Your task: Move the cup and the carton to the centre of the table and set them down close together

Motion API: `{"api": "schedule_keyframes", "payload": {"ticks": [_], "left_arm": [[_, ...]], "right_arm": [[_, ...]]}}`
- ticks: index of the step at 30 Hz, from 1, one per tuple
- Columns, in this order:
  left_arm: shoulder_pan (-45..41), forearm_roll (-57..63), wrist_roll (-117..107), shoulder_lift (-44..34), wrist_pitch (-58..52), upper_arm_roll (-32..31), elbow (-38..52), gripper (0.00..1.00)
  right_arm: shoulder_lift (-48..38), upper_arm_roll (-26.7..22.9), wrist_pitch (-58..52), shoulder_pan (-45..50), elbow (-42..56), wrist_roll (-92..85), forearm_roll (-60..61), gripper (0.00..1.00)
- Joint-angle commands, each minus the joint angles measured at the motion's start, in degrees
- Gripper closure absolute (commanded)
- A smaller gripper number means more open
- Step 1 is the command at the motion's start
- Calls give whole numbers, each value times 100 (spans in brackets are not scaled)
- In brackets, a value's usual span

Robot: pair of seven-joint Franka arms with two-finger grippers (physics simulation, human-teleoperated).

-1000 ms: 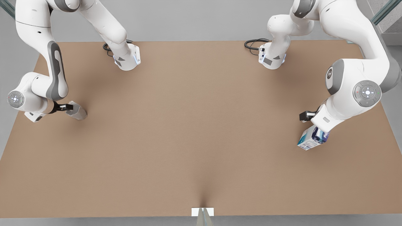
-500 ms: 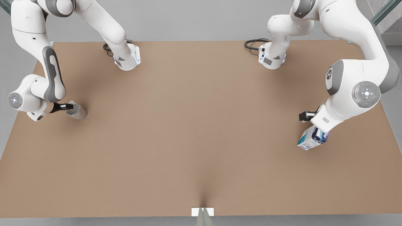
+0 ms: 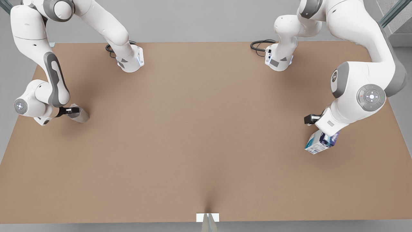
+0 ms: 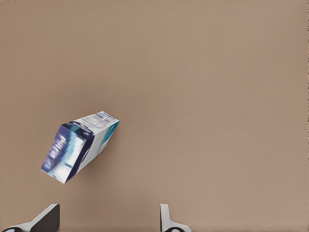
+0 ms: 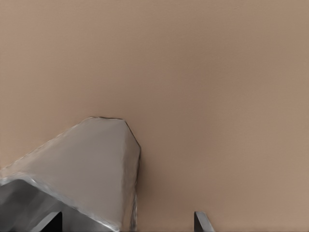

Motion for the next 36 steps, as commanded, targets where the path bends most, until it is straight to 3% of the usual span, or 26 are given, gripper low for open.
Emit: {"api": "schedule_keyframes", "payload": {"ticks": [1, 2, 3, 5, 10, 17, 31, 36], "left_arm": [[1, 5, 0, 0, -1, 0, 0, 0], [1, 5, 0, 0, 8, 0, 0, 0], [1, 5, 0, 8, -1, 0, 0, 0], [1, 5, 0, 8, 8, 0, 0, 0], [1, 5, 0, 17, -1, 0, 0, 0], [1, 5, 0, 17, 8, 0, -9, 0], [-8, 5, 0, 26, -1, 0, -17, 0], [1, 5, 0, 26, -1, 0, -9, 0]], "right_arm": [[3, 0, -2, 6, 1, 0, 0, 10], [-6, 0, -37, 6, 27, 0, 0, 40], [-6, 9, -63, 23, 27, 0, 0, 54], [-6, 0, -72, 67, 27, 35, 0, 58], [82, 9, -72, 120, 54, 114, 0, 58], [91, 9, -72, 129, 89, 105, -9, 74], [179, 97, -90, 103, 177, 158, -9, 77], [196, 536, -143, 155, 317, 167, 62, 77]]}}
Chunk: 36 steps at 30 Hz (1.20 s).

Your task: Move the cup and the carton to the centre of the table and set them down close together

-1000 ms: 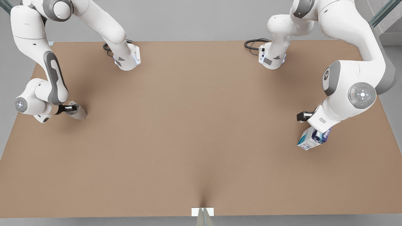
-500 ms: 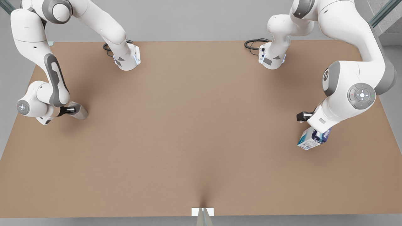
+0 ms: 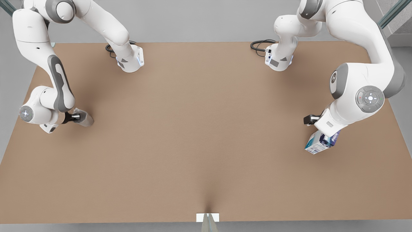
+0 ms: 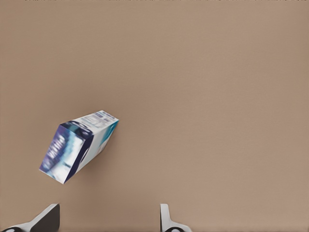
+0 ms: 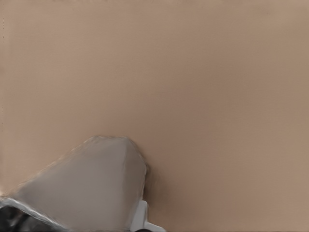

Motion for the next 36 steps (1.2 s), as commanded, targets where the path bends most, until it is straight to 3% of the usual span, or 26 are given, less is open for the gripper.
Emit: {"api": "schedule_keyframes", "payload": {"ticks": [1, 5, 10, 12, 14, 17, 21, 26, 27, 28, 31, 36], "left_arm": [[-7, 1, 0, -1, 0, 0, 0, 0], [-7, 1, 0, -1, 0, 9, 0, 0], [20, -52, -9, -88, -132, 35, 61, 0], [90, -34, 61, -132, -185, 53, 70, 0], [134, -61, 105, -308, -185, 61, 184, 0], [758, -465, 1669, -317, 44, 114, 175, 0], [1030, -430, 2109, -615, 623, 141, -369, 0], [881, -439, 2408, -660, 1626, 114, -1134, 0], [802, -439, 2417, -677, 1573, 114, -1178, 0], [793, -439, 2434, -686, 1529, 114, -1187, 0], [863, -500, 2575, -704, 1512, 114, -1459, 1], [1593, -509, 4086, -730, 1591, 97, -1714, 1]], "right_arm": [[2, 2, 5, 82, 15, 42, -57, 76], [29, -7, -73, 1286, 313, 78, 453, 74], [679, -112, -135, 3466, 1535, 1018, 1350, 74], [1004, -789, -135, 4784, 2229, 1387, 1921, 74], [1355, -1044, -135, 5505, 2827, 1809, 2149, 73], [2005, -2212, -249, 7034, 4004, 2107, 3168, 73], [2902, -3364, -381, 8194, 5218, 2380, 4241, 73], [3579, -3751, -144, 8397, 6070, 2679, 4628, 71], [3641, -3751, -126, 8397, 6097, 2749, 4628, 66], [3650, -3751, -118, 8397, 6097, 2750, 4628, 39], [3702, -3751, -12, 8397, 6167, 2758, 4628, 0], [3702, -3751, -12, 8397, 6167, 2750, 4628, 0]]}}
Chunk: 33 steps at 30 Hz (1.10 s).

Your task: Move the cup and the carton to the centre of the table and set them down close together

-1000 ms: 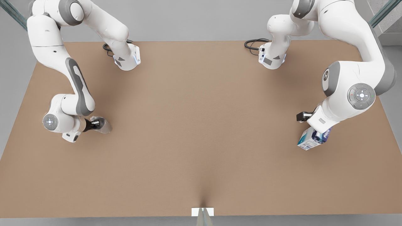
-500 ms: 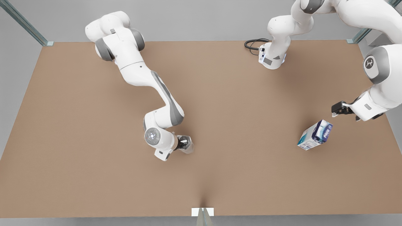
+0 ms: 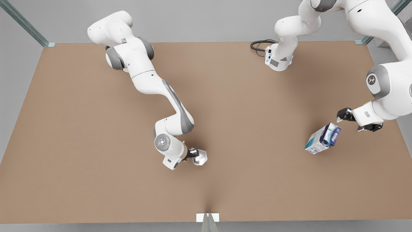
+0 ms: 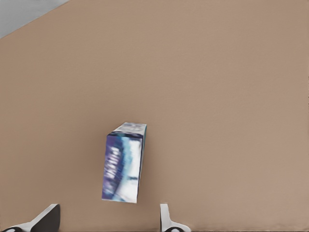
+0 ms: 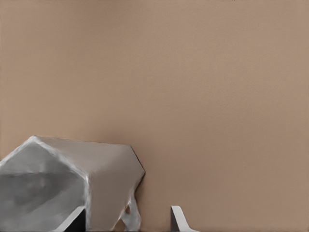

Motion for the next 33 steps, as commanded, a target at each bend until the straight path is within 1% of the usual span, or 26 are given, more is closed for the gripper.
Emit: {"api": "schedule_keyframes", "payload": {"ticks": [1, 3, 5, 7, 9, 10, 11, 12, 13, 15, 17, 18, 19, 20, 21, 22, 23, 30, 33], "left_arm": [[-16, -39, 38, -4, -1, -1, -18, 1], [-16, -40, 109, -75, 34, -98, -212, 1], [-8, -39, 118, -22, 438, -89, -423, 1], [256, -31, 373, 31, 711, -89, -643, 1], [379, 22, 505, 66, 711, -89, -652, 1], [379, 22, 522, 83, 711, -89, -660, 1], [370, 31, 522, 110, 790, -89, -722, 1], [353, 31, 522, 110, 808, -89, -757, 1], [344, 48, 653, 110, 931, -89, -845, 1], [335, 163, 821, 66, 1230, -89, -1161, 1], [335, 180, 1050, 48, 1414, -89, -1372, 1], [326, 171, 1032, 48, 1414, -89, -1434, 1], [335, 171, 1015, 48, 1415, -89, -1487, 1], [344, 171, 1006, 66, 1423, -89, -1487, 1], [353, 171, 1015, 92, 1467, -89, -1478, 1], [361, 171, 1032, 92, 1564, -89, -1478, 1], [362, 171, 1032, 118, 1573, -89, -1478, 1], [300, 154, 944, 321, 1748, -89, -1522, 1], [335, 171, 1023, 242, 1740, -89, -1522, 1]], "right_arm": [[2, 0, -1, 0, 0, 0, 0, 0], [-24, 9, -9, -9, 0, 9, 0, 0], [-77, 35, -27, -9, -18, 9, 9, 0], [-235, 62, -36, 0, -53, 17, 26, 0], [-464, 44, -97, -9, -88, 9, 18, 0], [-824, 79, -405, -105, -316, 0, -17, 0], [-1605, -9, -1809, -535, -466, -70, -403, 0], [-2142, 44, -2786, -896, -474, -255, -1581, 0], [-2441, 9, -3235, -1072, -474, -396, -1792, 0], [-2933, 0, -3736, -1195, -475, -396, -2680, 0], [-3698, 79, -3613, -1380, -1300, -325, -3401, 0], [-4093, 561, -3473, -1739, -1660, -290, -3893, 0], [-4524, 1116, -3226, -2294, -2197, -202, -4096, 0], [-4726, 1291, -3226, -2592, -2328, -194, -4096, 0], [-4850, 1433, -3226, -2803, -2417, -158, -4096, 0], [-4841, 1819, -3235, -3233, -2417, -158, -4096, 0], [-4832, 2030, -3226, -3401, -2408, -141, -4113, 0], [-4744, 2030, -3226, -3366, -2408, 97, -4122, 0], [-4735, 2030, -3288, -3357, -2373, 79, -4113, 0]]}}
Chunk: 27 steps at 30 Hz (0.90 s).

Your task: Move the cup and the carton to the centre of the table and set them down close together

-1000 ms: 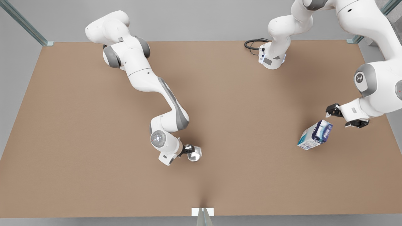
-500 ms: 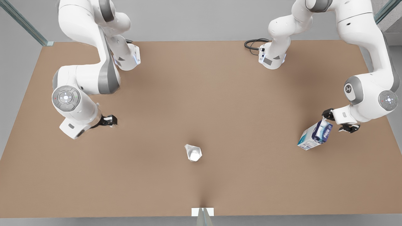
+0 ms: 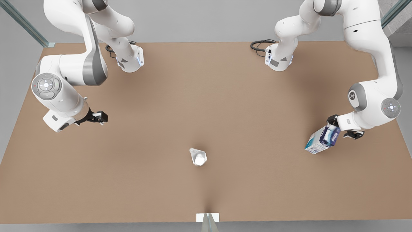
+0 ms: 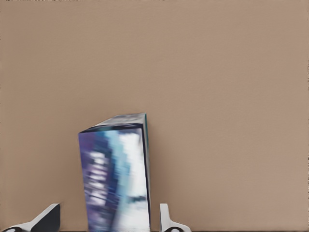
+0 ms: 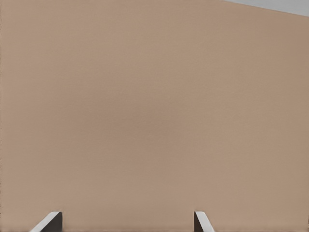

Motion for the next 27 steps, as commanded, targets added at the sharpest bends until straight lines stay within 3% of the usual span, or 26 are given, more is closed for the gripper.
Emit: {"api": "schedule_keyframes", "payload": {"ticks": [1, 27], "left_arm": [[-1, 7, 2, -2, -2, -7, 1, 1], [-212, 165, 37, 279, -19, 28, 353, 1]], "right_arm": [[1, 1, -2, 11, 0, -1, -8, 0], [1, -17, -2, -77, 44, -80, 9, 0]]}}
